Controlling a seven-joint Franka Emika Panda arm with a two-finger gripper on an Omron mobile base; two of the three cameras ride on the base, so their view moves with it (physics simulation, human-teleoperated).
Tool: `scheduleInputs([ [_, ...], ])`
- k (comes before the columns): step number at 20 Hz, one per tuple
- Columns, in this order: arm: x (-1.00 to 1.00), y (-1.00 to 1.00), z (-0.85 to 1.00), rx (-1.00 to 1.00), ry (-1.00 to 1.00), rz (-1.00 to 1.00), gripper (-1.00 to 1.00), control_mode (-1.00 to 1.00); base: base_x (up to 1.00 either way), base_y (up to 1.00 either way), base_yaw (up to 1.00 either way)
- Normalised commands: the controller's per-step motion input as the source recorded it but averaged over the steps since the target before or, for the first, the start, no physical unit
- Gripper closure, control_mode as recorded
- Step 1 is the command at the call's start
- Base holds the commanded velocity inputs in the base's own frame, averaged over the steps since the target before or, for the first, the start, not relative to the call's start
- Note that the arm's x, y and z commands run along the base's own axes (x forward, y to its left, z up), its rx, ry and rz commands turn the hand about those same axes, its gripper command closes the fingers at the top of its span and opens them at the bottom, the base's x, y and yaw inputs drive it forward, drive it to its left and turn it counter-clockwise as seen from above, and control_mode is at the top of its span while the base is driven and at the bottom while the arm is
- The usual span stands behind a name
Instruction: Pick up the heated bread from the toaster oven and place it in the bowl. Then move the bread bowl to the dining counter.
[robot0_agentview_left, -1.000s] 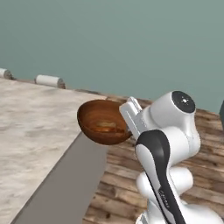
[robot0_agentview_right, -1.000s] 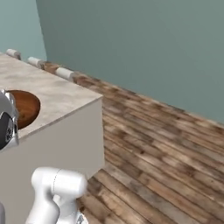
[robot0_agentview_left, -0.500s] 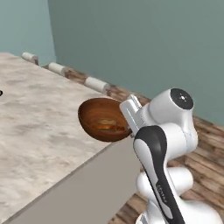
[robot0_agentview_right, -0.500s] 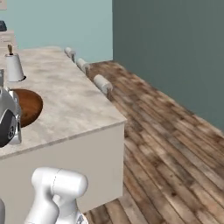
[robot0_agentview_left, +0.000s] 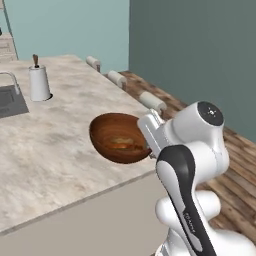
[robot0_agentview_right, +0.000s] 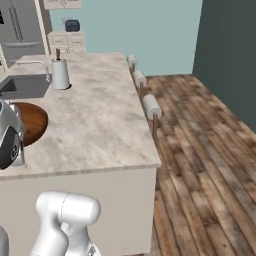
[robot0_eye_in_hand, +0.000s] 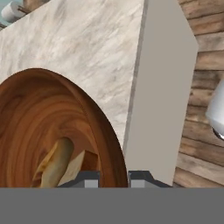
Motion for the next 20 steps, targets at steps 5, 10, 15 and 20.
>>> scheduleInputs([
  [5,0.00,0.00,0.00,0.00,0.00,0.00,1.00,1.00,0.85,0.00,0.05],
  [10,0.00,0.00,0.00,0.00,0.00,0.00,1.00,1.00,0.16,0.00,0.00],
  [15,0.00,0.00,0.00,0.00,0.00,0.00,1.00,1.00,0.11,-0.07,0.00],
  [20,0.87,-0.32,-0.04,0.00,0.05,0.00,1.00,-1.00,0.00,0.00,0.00],
])
